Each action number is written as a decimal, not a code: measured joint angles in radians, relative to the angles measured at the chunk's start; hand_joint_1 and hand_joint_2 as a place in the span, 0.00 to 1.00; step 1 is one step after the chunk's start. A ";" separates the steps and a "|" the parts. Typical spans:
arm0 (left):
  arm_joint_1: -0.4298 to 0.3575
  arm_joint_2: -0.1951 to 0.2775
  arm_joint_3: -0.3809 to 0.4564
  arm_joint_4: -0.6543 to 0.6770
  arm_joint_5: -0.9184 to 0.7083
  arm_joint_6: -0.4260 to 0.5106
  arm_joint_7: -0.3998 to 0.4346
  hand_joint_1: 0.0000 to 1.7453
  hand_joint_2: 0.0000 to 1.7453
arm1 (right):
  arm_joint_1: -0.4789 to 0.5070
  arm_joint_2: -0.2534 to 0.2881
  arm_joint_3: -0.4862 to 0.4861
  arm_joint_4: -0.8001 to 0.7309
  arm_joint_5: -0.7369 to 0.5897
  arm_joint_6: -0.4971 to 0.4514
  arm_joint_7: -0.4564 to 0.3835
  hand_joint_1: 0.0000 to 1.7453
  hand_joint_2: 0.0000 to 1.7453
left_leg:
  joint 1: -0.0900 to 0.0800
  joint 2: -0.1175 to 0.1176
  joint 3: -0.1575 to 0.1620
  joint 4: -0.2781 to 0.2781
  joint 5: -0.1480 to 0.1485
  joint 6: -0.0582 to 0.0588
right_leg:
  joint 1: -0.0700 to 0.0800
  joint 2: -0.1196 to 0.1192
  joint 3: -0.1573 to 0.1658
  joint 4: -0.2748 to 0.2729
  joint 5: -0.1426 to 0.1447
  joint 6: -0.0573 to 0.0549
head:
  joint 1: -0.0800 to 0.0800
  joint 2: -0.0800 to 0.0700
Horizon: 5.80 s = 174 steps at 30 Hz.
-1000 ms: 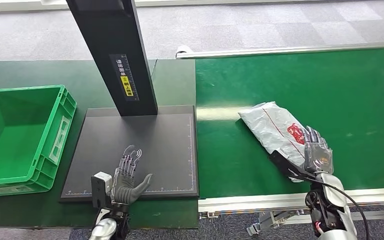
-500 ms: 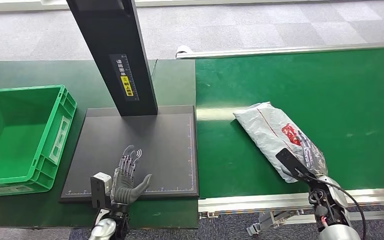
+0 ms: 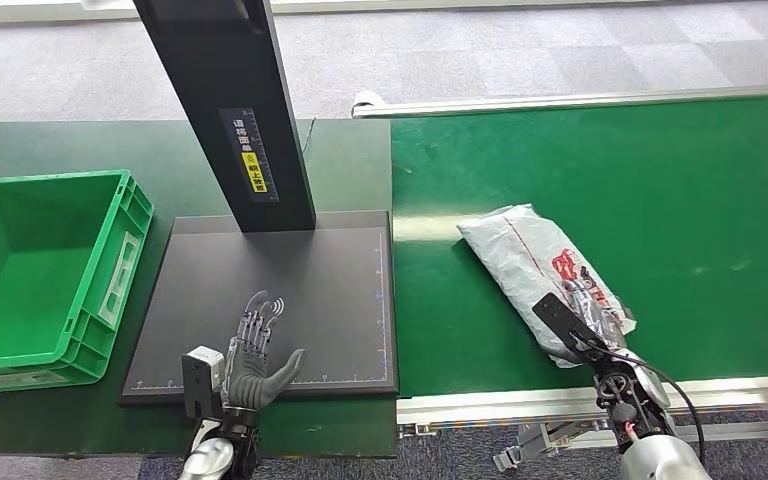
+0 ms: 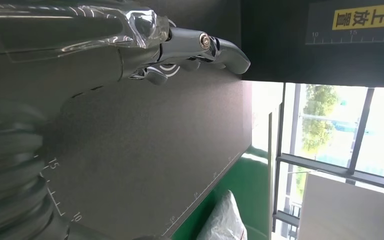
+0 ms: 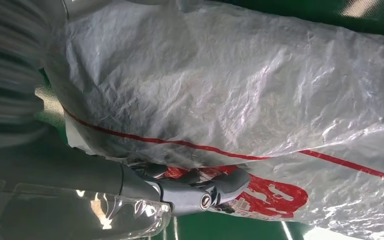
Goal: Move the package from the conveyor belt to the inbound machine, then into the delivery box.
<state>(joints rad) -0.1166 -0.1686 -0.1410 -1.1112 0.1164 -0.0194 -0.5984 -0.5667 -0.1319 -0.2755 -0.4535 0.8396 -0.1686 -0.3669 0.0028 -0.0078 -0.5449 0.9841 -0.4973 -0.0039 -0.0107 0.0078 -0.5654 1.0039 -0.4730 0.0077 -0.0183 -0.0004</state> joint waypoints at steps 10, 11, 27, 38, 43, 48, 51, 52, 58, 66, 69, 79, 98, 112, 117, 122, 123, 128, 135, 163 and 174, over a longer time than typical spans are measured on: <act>0.000 0.000 0.001 0.000 -0.003 0.009 0.010 0.00 1.00 | -0.032 0.015 0.011 0.025 0.002 0.026 0.053 1.00 1.00 | 0.000 0.000 0.003 0.000 0.000 0.000 | 0.000 0.000 0.003 0.000 0.000 0.000 | 0.000 0.000; 0.000 0.000 0.001 0.000 -0.003 0.009 0.010 0.00 1.00 | -0.035 0.016 0.012 0.026 0.002 0.026 0.053 1.00 1.00 | 0.000 0.000 0.003 0.000 0.000 0.000 | 0.000 0.000 0.003 0.000 0.000 0.000 | 0.000 0.000; 0.016 0.001 0.017 -0.020 -0.011 0.026 0.009 0.00 1.00 | -0.024 0.030 0.027 -0.008 -0.126 -0.019 -0.052 1.00 1.00 | 0.000 0.000 0.003 0.000 0.000 0.000 | 0.000 0.000 0.003 0.000 0.000 0.000 | 0.000 0.000; 0.057 0.020 0.058 -0.136 -0.035 0.052 -0.020 0.00 1.00 | 0.159 0.045 0.157 -0.573 -0.260 -0.017 -0.008 1.00 1.00 | 0.000 0.001 0.002 0.000 0.000 0.000 | 0.000 0.000 0.002 0.000 0.000 0.000 | 0.000 0.000; 0.064 0.025 0.064 -0.155 -0.036 0.052 -0.021 0.00 1.00 | 0.184 0.045 0.184 -0.662 -0.266 -0.019 -0.005 1.00 1.00 | 0.000 0.001 0.002 0.000 0.000 0.000 | 0.000 0.000 0.002 0.000 0.000 0.000 | 0.000 0.000; 0.065 0.026 0.067 -0.161 -0.036 0.052 -0.021 0.00 1.00 | 0.193 0.044 0.194 -0.697 -0.266 -0.019 -0.005 1.00 1.00 | 0.000 0.001 0.002 0.000 0.000 0.000 | 0.000 0.000 0.002 0.000 0.000 0.000 | 0.000 0.000; 0.065 0.026 0.069 -0.164 -0.036 0.052 -0.021 0.00 1.00 | 0.196 0.044 0.199 -0.706 -0.266 -0.019 -0.005 1.00 1.00 | 0.000 0.001 0.002 0.000 0.000 0.000 | 0.000 0.000 0.001 0.000 0.000 0.000 | 0.000 0.000; 0.065 0.026 0.069 -0.165 -0.036 0.052 -0.021 0.00 1.00 | 0.196 0.044 0.200 -0.709 -0.266 -0.019 -0.005 1.00 1.00 | 0.000 0.001 0.002 0.000 0.000 0.000 | 0.000 0.000 0.001 0.000 0.000 0.000 | 0.000 0.000; 0.066 0.027 0.069 -0.169 -0.046 0.060 -0.033 0.00 1.00 | 0.199 0.042 0.205 -0.720 -0.267 -0.026 -0.016 1.00 1.00 | 0.000 0.001 0.002 0.000 0.000 0.000 | 0.000 0.000 0.002 0.000 0.000 0.000 | 0.000 0.000; 0.048 0.056 0.092 -0.249 -0.121 0.121 -0.066 0.00 1.00 | 0.193 0.014 0.280 -0.813 -0.242 0.033 0.027 1.00 1.00 | 0.000 0.001 0.002 0.000 0.000 0.000 | 0.000 0.000 0.002 0.000 0.000 0.000 | 0.000 0.000; 0.030 0.067 0.110 -0.288 -0.141 0.131 -0.067 0.00 1.00 | 0.173 0.006 0.330 -0.817 -0.242 0.083 0.038 1.00 1.00 | 0.000 0.001 0.002 0.000 0.000 0.000 | 0.001 0.000 0.002 0.000 0.000 0.000 | 0.000 0.000; 0.015 0.075 0.213 -0.396 -0.168 0.160 -0.053 0.00 1.00 | -0.021 0.088 0.635 -0.636 -0.259 0.212 0.036 1.00 1.00 | 0.001 0.002 0.002 0.000 0.001 -0.001 | 0.002 0.001 0.002 0.001 0.000 0.000 | 0.000 0.000; -0.016 0.085 0.334 -0.434 -0.180 0.169 -0.047 0.00 1.00 | -0.142 0.251 0.916 -0.454 -0.324 0.291 0.033 1.00 1.00 | 0.002 0.002 0.002 0.000 0.001 -0.001 | 0.002 0.001 0.001 0.001 0.000 -0.001 | 0.000 0.000; -0.032 0.093 0.348 -0.430 -0.180 0.159 -0.045 0.00 1.00 | -0.178 0.310 0.972 -0.380 -0.367 0.294 0.035 0.88 1.00 | 0.002 0.002 0.002 0.000 0.001 -0.001 | 0.002 0.001 0.001 0.001 0.000 -0.001 | 0.000 0.000; -0.043 0.093 0.344 -0.415 -0.180 0.151 -0.043 0.00 1.00 | -0.180 0.315 0.984 -0.345 -0.377 0.294 0.036 0.54 1.00 | 0.002 0.002 0.002 0.000 0.001 -0.001 | 0.002 0.001 0.001 0.001 0.000 -0.001 | 0.000 0.000; -0.045 0.093 0.343 -0.405 -0.180 0.148 -0.041 0.00 1.00 | -0.180 0.315 0.995 -0.322 -0.377 0.294 0.038 0.54 1.00 | 0.002 0.002 0.002 0.000 0.001 -0.001 | 0.002 0.001 0.001 0.001 0.000 -0.001 | 0.000 0.000; -0.045 0.093 0.342 -0.405 -0.180 0.148 -0.041 0.00 1.00 | -0.180 0.315 0.997 -0.319 -0.377 0.294 0.038 0.54 1.00 | 0.002 0.002 0.002 0.000 0.001 -0.001 | 0.002 0.001 0.001 0.001 0.000 -0.001 | 0.000 0.000; -0.046 0.093 0.342 -0.400 -0.180 0.148 -0.040 0.00 1.00 | -0.181 0.315 1.004 -0.309 -0.378 0.294 0.038 0.27 1.00 | 0.002 0.002 0.002 0.000 0.001 -0.001 | 0.002 0.001 0.001 0.001 0.000 -0.001 | 0.000 0.000; -0.046 0.091 0.333 -0.396 -0.187 0.113 -0.019 0.00 1.00 | -0.180 0.308 0.997 -0.302 -0.407 0.281 0.052 0.00 0.25 | 0.002 0.002 0.003 0.000 0.001 -0.001 | 0.002 0.001 0.001 0.001 0.000 -0.001 | 0.000 0.000; -0.366 0.104 -0.234 0.028 -0.462 -0.156 0.064 0.00 1.00 | 0.169 0.166 0.422 -0.454 -0.843 0.358 -0.101 0.00 0.00 | 0.000 0.000 0.002 0.001 0.001 0.000 | 0.001 0.000 0.001 0.000 0.001 0.000 | 0.000 0.000; -0.644 0.101 -0.434 0.411 -0.910 0.164 0.209 0.00 1.00 | 0.302 0.176 0.316 -0.668 -0.850 0.326 -0.094 0.00 0.00 | 0.001 0.001 0.002 0.001 0.001 0.000 | 0.001 0.000 0.001 0.000 0.001 0.000 | 0.000 0.000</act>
<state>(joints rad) -0.7611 -0.0677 -0.5752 -0.6999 -0.7935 0.1451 -0.3893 -0.2644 0.0440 0.0403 -1.1218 -0.0100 0.1573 -0.4605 0.0037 -0.0065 -0.5430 0.9847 -0.4965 -0.0040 -0.0095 0.0080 -0.5647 1.0040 -0.4724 0.0076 -0.0183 -0.0004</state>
